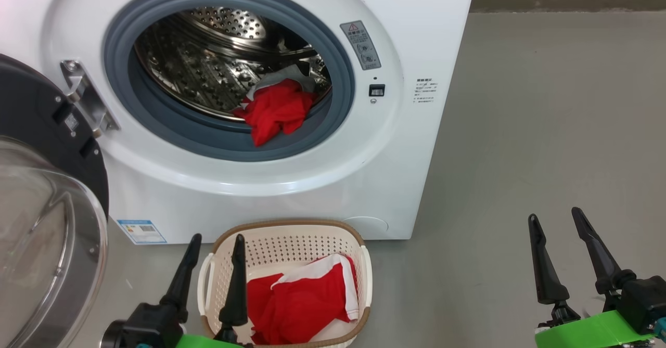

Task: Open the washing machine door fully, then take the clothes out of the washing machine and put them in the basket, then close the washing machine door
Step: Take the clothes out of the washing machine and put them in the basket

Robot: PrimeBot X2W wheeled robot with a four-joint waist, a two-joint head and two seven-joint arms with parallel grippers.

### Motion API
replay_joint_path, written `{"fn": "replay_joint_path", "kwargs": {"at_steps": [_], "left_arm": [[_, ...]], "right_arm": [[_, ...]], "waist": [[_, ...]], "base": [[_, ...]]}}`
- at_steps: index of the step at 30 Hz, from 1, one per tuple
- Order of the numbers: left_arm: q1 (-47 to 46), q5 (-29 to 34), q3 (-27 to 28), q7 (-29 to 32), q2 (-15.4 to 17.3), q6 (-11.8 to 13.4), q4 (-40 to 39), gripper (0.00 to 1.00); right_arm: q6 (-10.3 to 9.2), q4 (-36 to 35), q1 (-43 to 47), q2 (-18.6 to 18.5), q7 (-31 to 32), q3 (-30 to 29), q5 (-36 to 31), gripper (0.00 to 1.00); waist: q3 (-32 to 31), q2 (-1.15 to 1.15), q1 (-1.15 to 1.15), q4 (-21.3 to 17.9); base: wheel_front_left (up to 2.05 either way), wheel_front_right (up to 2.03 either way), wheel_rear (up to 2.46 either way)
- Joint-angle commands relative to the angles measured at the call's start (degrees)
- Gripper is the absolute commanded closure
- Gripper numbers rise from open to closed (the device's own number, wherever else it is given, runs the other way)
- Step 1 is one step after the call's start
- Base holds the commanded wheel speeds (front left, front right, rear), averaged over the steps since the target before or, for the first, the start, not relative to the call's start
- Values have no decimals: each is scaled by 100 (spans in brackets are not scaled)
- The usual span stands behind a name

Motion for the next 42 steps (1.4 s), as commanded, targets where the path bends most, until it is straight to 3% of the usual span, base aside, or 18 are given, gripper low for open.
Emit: {"fn": "replay_joint_path", "kwargs": {"at_steps": [1, 20, 31, 42], "left_arm": [[-91, 29, 187, -52, 57, 36, -135, 0], [-659, -107, 275, -52, 57, 20, -40, 0], [-1501, -51, 492, -52, 57, -78, 271, 0], [-2844, -117, 711, -52, 182, -311, 1236, 0]], "right_arm": [[35, -164, -146, -76, -36, 105, -41, 0], [35, -282, -473, -76, -36, 253, -73, 0], [35, -307, -754, -76, -36, 350, -70, 0], [35, -268, -1040, -76, -36, 497, -1, 0]], "waist": [[21, 0, 0, -11], [825, 0, 0, -178], [1380, 0, 0, -353], [1907, 0, 0, -619]], "base": [[0, 0, 0], [0, 0, 0], [0, 0, 0], [0, 0, 0]]}}
